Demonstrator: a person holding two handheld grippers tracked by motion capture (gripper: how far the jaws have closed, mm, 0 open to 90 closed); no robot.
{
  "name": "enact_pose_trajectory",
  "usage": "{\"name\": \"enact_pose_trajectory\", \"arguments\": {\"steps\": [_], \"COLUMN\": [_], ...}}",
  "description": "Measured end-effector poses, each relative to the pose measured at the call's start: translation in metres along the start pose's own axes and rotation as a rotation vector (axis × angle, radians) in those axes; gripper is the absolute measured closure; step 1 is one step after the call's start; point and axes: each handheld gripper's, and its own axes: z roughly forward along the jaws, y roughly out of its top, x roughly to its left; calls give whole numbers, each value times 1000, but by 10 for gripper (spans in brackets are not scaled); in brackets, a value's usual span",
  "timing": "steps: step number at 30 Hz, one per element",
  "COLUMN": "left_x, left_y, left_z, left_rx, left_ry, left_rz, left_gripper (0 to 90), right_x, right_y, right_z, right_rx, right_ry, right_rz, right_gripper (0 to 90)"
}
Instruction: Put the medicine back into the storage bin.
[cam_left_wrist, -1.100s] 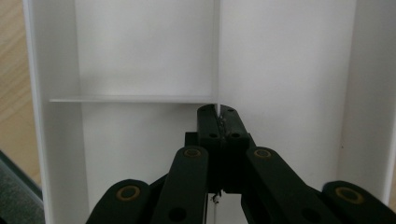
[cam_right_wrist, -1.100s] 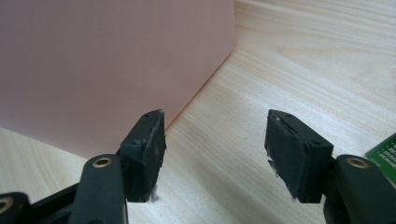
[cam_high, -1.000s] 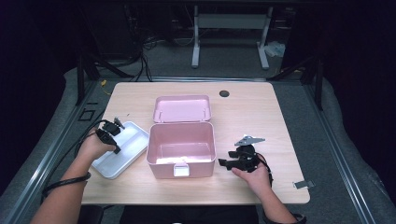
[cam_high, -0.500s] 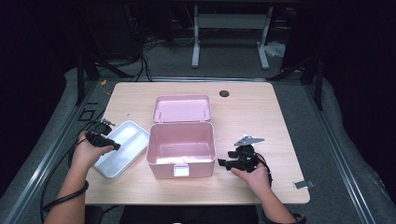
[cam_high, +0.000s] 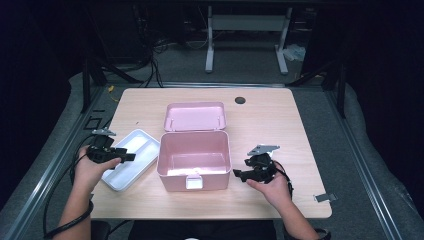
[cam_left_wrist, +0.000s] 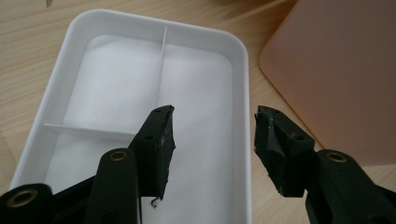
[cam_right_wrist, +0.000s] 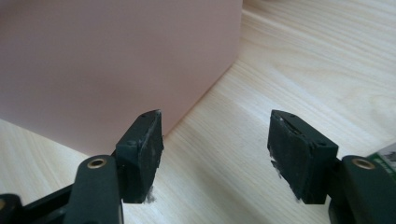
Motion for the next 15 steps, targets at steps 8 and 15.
{"name": "enact_pose_trajectory", "arguments": {"steps": [8, 15], "left_x": [-10, -15], "left_y": [2, 6], "left_z": [-6, -14], "left_rx": [-4, 7], "left_ry": [34, 64], "left_rz": [66, 75], "left_gripper": [490, 525], "right_x": [2, -3], "right_y": [17, 35], "right_z": [1, -1], "right_rx": [62, 98], "right_ry": [8, -6], "right_rz": [-33, -68], "right_gripper": [356, 342]}}
